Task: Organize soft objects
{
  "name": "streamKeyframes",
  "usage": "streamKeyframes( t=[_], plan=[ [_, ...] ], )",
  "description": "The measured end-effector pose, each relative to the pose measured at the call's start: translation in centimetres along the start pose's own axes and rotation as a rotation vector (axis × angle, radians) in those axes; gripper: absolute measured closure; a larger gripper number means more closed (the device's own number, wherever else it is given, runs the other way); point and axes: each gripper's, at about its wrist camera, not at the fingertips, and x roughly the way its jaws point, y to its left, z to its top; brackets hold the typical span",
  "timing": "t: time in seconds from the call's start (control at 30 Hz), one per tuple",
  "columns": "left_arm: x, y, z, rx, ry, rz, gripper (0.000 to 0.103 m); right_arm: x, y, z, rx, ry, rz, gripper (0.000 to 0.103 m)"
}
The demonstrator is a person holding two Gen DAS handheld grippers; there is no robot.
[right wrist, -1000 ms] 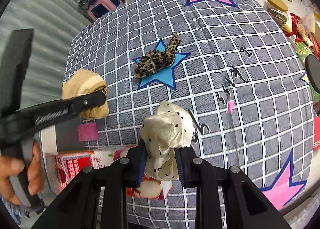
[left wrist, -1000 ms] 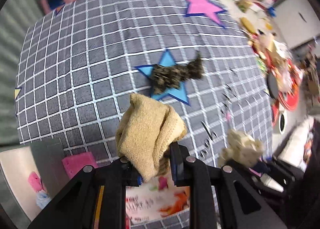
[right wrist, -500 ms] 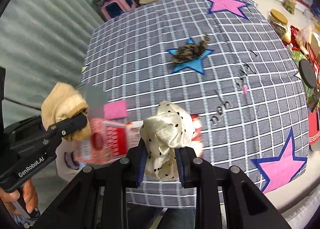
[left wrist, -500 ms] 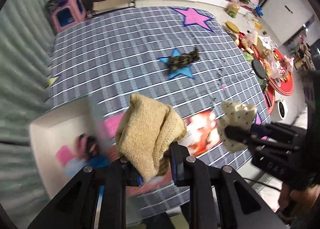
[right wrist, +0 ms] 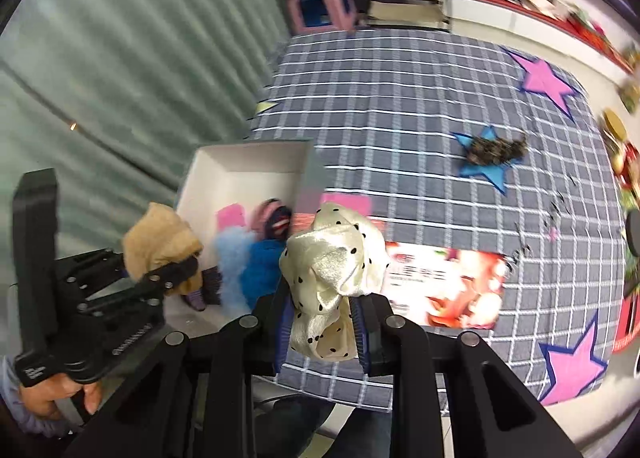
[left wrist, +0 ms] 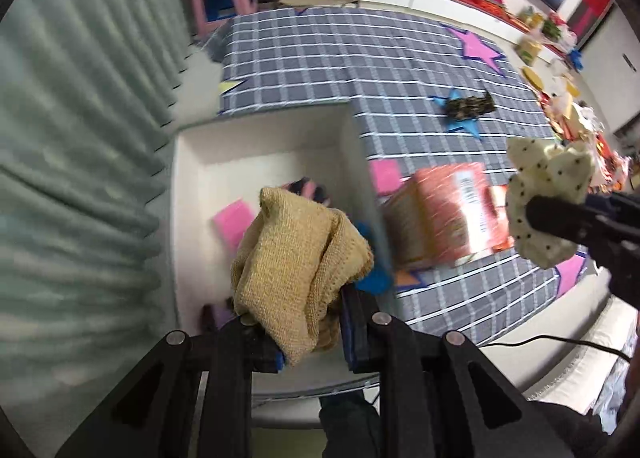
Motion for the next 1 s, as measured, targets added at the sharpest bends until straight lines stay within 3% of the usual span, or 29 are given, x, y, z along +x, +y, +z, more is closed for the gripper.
streamKeyframes(
  t=[0.33, 1.0],
  plan=[
    [0.8, 3.5, -3.4, -0.078, 0.019, 0.049, 0.081, 2.6, 7.3, 0.2, -0.184, 0.061, 0.043, 0.075],
    [2.6, 4.5, -3.9, -0.121, 0.050, 0.067, 0.081, 5.3, 10.4, 3.1, -0.256, 0.105, 0.070, 0.075]
  ],
)
